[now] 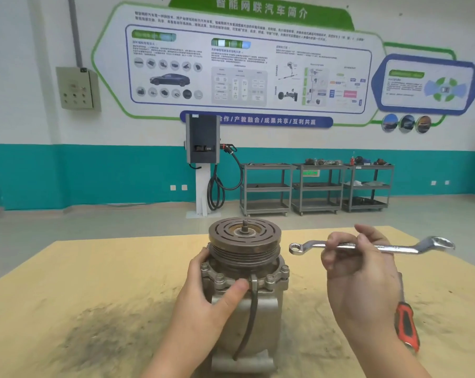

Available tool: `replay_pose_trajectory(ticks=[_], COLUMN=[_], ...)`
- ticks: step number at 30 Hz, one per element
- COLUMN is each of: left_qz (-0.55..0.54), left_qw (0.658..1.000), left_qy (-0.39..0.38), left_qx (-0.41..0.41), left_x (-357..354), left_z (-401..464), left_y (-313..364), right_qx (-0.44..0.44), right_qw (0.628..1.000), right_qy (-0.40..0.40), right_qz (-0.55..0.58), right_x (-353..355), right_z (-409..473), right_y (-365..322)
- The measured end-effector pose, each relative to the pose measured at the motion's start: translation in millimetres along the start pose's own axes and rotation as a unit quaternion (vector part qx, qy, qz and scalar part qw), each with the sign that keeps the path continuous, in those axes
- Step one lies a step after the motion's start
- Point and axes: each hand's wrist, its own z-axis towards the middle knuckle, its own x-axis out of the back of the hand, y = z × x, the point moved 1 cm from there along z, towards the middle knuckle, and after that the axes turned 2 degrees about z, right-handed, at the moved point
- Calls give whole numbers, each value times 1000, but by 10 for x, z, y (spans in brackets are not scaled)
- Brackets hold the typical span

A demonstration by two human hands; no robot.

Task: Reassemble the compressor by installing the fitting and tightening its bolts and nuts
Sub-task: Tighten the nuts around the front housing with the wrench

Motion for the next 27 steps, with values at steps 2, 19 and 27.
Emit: replay_pose_trajectory(ticks=[2, 19, 27], left_qz=[-17, -56, -29], left_qw=[1000, 998, 999], left_qy=[14, -35, -28], left_qx=[0, -17, -21], left_x=[-31, -68, -49], left_z=[-3, -17, -62], left_y=[17, -156, -139], right_qx=[-88, -80, 164], right_qw=[996, 995, 983], right_qy=[9, 29, -21], right_qz=[33, 42, -81], right_x=[57, 69, -4], right_z=[62, -63, -304], right_y=[42, 228, 197])
